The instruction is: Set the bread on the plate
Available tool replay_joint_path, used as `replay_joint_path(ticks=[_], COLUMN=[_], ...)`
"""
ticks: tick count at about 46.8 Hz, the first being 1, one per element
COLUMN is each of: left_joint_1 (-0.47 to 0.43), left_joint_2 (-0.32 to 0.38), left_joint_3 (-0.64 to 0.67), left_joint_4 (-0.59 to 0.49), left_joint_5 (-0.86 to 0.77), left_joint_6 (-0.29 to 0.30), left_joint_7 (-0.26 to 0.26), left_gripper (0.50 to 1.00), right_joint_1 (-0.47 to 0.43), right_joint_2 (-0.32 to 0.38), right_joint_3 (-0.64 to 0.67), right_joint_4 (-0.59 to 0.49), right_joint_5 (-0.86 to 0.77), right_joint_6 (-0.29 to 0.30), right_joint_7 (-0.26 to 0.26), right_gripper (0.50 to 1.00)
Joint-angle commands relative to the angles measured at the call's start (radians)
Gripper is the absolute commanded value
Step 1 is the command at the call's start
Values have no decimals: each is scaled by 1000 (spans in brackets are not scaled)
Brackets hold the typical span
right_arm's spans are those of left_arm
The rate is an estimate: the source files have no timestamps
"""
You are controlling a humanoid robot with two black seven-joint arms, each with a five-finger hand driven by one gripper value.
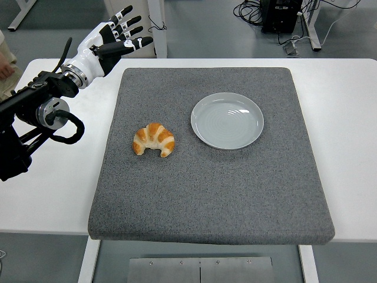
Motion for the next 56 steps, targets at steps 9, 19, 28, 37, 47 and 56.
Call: replay_joint_path(ticks=[9, 19, 28, 37, 47, 56], left_joint_1=[42, 67, 65, 48, 9, -8], left_joint_2=[57, 113, 151, 148, 151, 166], left_joint_3=[2, 49, 115, 161, 262, 304], left_joint_4=[-172, -269, -303, -303, -301, -303], left_joint_5=[271, 423, 461, 524, 554, 608], left_joint_6=[129, 139, 138, 138, 139, 139], left_joint_7=[0, 10, 11, 14, 48, 70], left_gripper=[974, 974, 974, 972, 972, 972], right_joint_1=[0, 0, 0, 0, 0, 0], right_joint_2=[0, 0, 0, 0, 0, 0], right_joint_3=[0, 0, 0, 0, 0, 0], right_joint_4=[0, 0, 0, 0, 0, 0], right_joint_5=[0, 0, 0, 0, 0, 0], right_joint_6=[0, 0, 0, 0, 0, 0], right_joint_7=[0, 0, 0, 0, 0, 0], right_gripper=[1000, 1000, 1000, 1000, 1000, 1000])
